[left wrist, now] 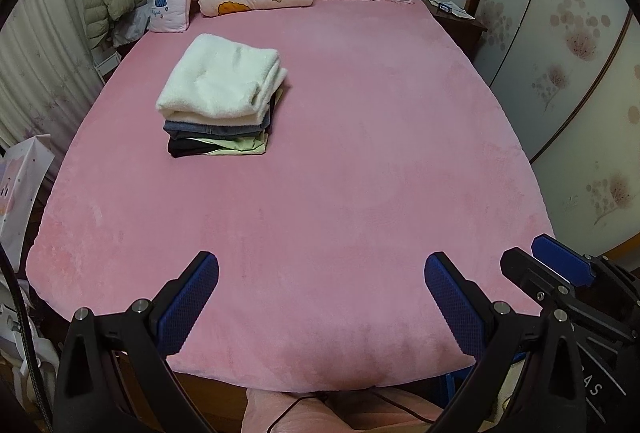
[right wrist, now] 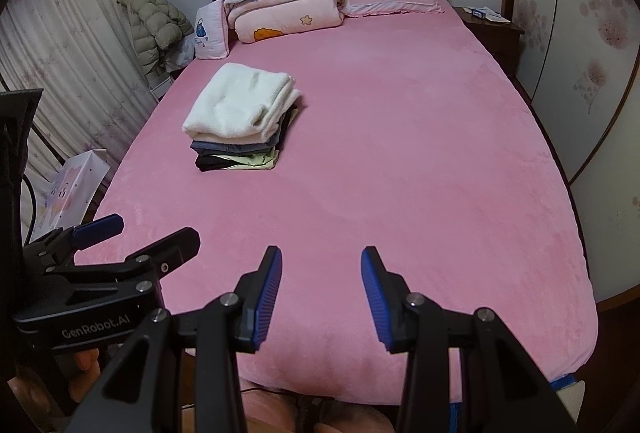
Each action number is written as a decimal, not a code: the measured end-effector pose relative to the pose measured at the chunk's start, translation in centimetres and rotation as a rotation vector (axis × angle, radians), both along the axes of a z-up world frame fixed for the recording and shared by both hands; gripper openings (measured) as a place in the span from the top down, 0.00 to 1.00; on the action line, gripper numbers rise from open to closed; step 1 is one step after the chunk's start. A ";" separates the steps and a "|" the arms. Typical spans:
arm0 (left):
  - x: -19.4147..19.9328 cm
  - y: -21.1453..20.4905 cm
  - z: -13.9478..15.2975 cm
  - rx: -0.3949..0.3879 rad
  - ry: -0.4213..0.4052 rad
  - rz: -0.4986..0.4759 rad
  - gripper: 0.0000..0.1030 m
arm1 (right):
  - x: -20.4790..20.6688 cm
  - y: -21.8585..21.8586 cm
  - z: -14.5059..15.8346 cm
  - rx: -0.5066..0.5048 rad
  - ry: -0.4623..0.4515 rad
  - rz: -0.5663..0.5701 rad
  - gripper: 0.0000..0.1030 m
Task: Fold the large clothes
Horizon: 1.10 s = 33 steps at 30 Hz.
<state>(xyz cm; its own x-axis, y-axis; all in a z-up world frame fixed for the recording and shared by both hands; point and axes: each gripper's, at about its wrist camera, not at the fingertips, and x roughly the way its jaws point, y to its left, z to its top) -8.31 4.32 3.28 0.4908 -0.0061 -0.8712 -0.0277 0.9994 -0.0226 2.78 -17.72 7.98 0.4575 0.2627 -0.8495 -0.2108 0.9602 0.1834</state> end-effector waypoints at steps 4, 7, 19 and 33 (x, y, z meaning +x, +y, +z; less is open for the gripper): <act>0.0 -0.1 -0.3 0.009 0.008 0.010 0.01 | -0.1 0.0 -0.1 0.001 0.001 0.007 0.60; 0.1 0.0 -0.4 0.014 0.010 0.016 0.01 | -0.3 0.2 -0.1 -0.008 -0.006 0.017 0.60; 0.3 0.1 -0.5 0.025 0.009 0.009 0.02 | -0.2 0.3 -0.1 -0.012 0.000 0.021 0.60; 0.8 0.2 -0.8 0.026 0.015 0.007 0.02 | -0.1 0.1 -0.2 -0.011 0.004 0.019 0.60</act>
<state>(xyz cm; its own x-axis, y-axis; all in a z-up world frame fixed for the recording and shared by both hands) -7.52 4.50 2.47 0.4772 0.0201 -0.8785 -0.0347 0.9994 0.0040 2.69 -17.58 7.79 0.4491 0.2617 -0.8543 -0.2284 0.9580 0.1734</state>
